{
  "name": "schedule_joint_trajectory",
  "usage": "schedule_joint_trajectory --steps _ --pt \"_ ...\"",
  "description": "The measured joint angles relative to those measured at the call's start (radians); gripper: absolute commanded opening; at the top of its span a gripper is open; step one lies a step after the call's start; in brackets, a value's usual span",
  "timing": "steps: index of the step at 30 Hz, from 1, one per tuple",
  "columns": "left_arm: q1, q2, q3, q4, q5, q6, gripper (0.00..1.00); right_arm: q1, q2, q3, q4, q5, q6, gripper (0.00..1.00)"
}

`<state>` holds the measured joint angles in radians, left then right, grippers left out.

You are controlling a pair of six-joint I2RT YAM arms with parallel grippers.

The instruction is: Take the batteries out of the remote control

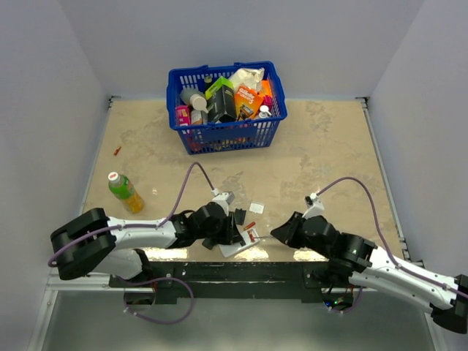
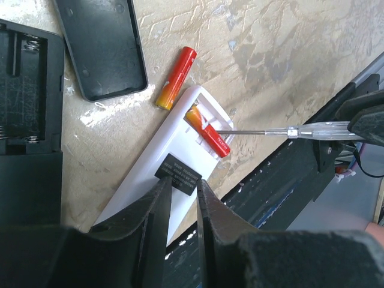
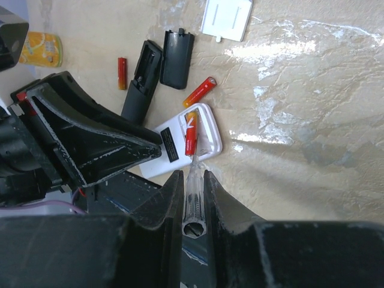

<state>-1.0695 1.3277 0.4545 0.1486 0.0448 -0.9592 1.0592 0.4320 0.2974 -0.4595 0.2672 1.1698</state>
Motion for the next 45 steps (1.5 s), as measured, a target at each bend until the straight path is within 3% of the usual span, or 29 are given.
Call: schedule_joint_trajectory --steps 13,17,26,33,45 --pt "-0.013 0.041 0.034 0.004 -0.004 0.000 0.30 0.000 0.023 0.019 -0.011 0.002 -0.029 0.00" --pt "-0.014 0.039 0.051 -0.027 -0.005 0.001 0.36 0.000 0.084 0.043 0.018 0.003 -0.045 0.00" --pt "0.030 -0.116 0.227 -0.366 -0.147 0.057 0.41 -0.012 0.257 0.145 0.076 0.011 -0.098 0.00" --pt "0.146 -0.231 0.278 -0.470 -0.211 0.110 0.43 -0.103 0.386 0.245 0.154 -0.018 -0.165 0.00" --pt "0.166 -0.251 0.267 -0.557 -0.235 0.183 0.50 -0.124 0.382 0.287 0.114 -0.049 -0.233 0.00"
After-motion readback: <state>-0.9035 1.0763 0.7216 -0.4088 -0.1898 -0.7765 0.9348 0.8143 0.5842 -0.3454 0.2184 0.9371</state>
